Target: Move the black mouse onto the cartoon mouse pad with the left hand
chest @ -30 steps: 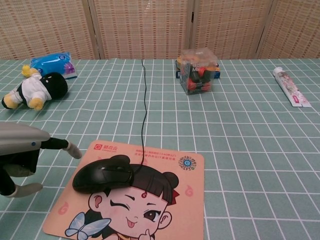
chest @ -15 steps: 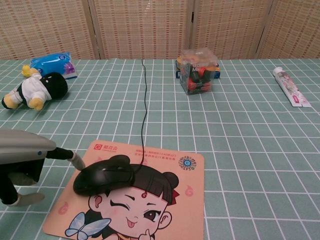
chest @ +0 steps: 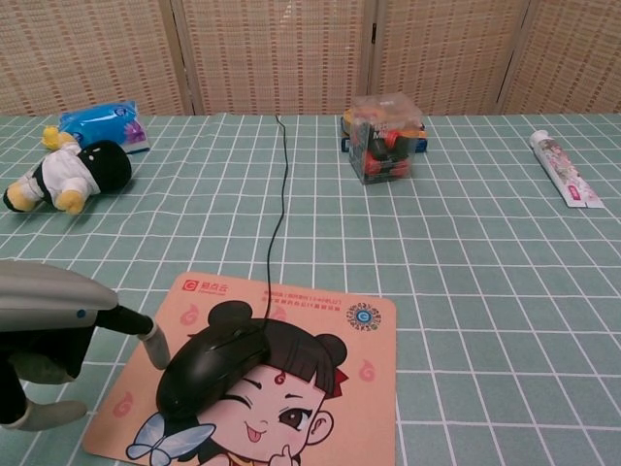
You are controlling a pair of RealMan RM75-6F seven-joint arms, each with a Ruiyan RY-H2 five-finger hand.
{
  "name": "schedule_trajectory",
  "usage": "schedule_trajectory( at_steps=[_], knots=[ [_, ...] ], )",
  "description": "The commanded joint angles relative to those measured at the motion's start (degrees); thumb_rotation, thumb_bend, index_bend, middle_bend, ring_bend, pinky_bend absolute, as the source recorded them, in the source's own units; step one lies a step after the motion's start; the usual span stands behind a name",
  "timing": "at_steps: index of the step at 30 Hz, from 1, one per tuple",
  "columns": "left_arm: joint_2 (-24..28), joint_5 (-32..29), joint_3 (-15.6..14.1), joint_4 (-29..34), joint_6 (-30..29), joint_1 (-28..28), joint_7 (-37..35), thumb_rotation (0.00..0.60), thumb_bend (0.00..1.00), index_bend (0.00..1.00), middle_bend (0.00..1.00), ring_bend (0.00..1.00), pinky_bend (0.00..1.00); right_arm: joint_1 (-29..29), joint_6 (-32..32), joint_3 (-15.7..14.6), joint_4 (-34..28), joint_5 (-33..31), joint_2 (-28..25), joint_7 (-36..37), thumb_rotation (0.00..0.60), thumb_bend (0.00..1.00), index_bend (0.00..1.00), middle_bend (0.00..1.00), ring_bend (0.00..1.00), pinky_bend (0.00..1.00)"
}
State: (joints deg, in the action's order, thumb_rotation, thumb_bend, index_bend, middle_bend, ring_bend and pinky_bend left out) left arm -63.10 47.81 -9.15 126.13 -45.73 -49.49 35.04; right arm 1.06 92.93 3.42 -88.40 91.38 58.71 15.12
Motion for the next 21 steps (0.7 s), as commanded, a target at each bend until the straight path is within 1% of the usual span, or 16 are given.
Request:
schedule_trajectory(
  at_steps=[1,7,21],
  knots=[
    [0.27,0.59,-0.09,0.40,0.51,-0.44,-0.80,0.600,0.43,0.27,1.00,1.00,1.00,-0.01,0.03,-0.01,-0.01,0.03,-0.02,0.03,0.600,0.41,0.35,0.40,0.31,0.38],
    [0.17,0.85,-0.26,0.32,1.97,-1.76,-2.27,0.600,0.43,0.27,1.00,1.00,1.00,-0.08,0.17,0.02,0.04,0.05,-0.07,0.21,0.600,0.41,0.35,0.40,0.31,0.38],
    [-1.45,1.21,-0.46,1.01,1.97,-3.48,-4.36,0.600,0.43,0.25,1.00,1.00,1.00,-0.20,0.41,0.01,0.11,0.21,-0.16,0.53,0.600,0.41,0.35,0.40,0.31,0.38]
  ],
)
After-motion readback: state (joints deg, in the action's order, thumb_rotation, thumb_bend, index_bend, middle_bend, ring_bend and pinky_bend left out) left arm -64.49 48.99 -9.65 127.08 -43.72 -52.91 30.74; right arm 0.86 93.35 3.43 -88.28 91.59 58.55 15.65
